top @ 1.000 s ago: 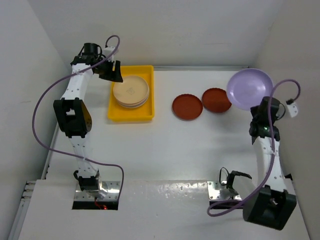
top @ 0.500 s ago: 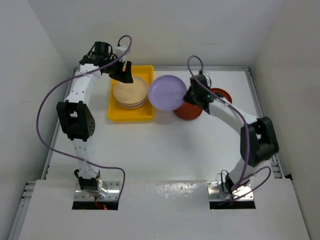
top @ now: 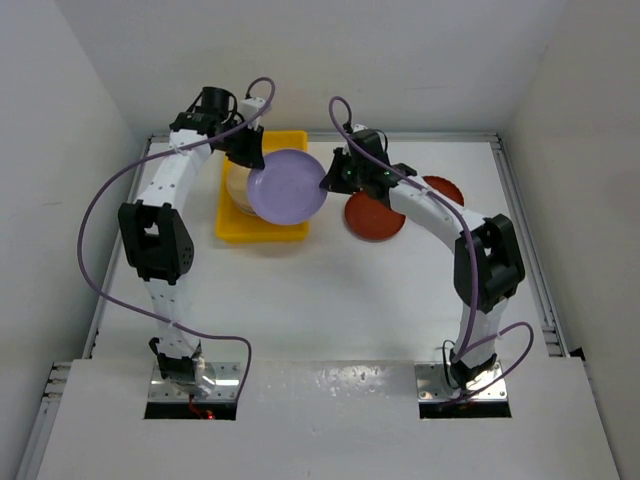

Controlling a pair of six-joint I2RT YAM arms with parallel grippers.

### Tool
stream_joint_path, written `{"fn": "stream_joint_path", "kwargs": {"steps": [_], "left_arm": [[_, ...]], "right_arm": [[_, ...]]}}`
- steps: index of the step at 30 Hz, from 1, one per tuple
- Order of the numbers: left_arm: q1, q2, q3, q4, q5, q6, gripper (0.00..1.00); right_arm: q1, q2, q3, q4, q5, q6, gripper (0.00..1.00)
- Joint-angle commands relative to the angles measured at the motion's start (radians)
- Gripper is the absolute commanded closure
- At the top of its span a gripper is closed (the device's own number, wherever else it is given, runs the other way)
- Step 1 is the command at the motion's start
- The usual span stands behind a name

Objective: Place the plates into the plastic bin on the countertop

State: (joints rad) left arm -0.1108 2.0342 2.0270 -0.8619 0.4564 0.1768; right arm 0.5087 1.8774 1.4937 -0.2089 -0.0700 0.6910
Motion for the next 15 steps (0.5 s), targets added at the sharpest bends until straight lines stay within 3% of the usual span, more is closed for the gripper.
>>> {"fn": "stream_joint_path", "kwargs": {"steps": [1,3,10,12,13,15], "left_arm": [[0.01,-0.029,-0.017,0.023,-0.028,0.004,0.83],[0.01,-0.029,-0.03,0.023,-0.018,0.004,0.9],[0.01,-0.011,-0.031,-0.026,0.071,0.038,1.0],[0.032,0.001,-0.008,-0.026,0.071,0.027,1.0],[0.043,0.001,0.007,-0.026,0.071,-0.003,1.0],[0.085,0.027,0.048,-0.026,0.044,-0.042,1.0]], "right_arm": [[-0.004,-0.024,0.002,0.075,-0.039,-0.01,1.0],[-0.001,-0.029,0.0,0.088,-0.045,-0.008,1.0],[-0.01,-0.027,-0.015,0.111,-0.043,-0.001,0.99],[-0.016,-0.02,-0.012,0.124,-0.045,0.004,0.84],[-0.018,-0.014,-0.009,0.124,-0.047,0.002,0.66],[-0.022,-0.001,0.023,0.118,-0.047,0.001,0.51]]}}
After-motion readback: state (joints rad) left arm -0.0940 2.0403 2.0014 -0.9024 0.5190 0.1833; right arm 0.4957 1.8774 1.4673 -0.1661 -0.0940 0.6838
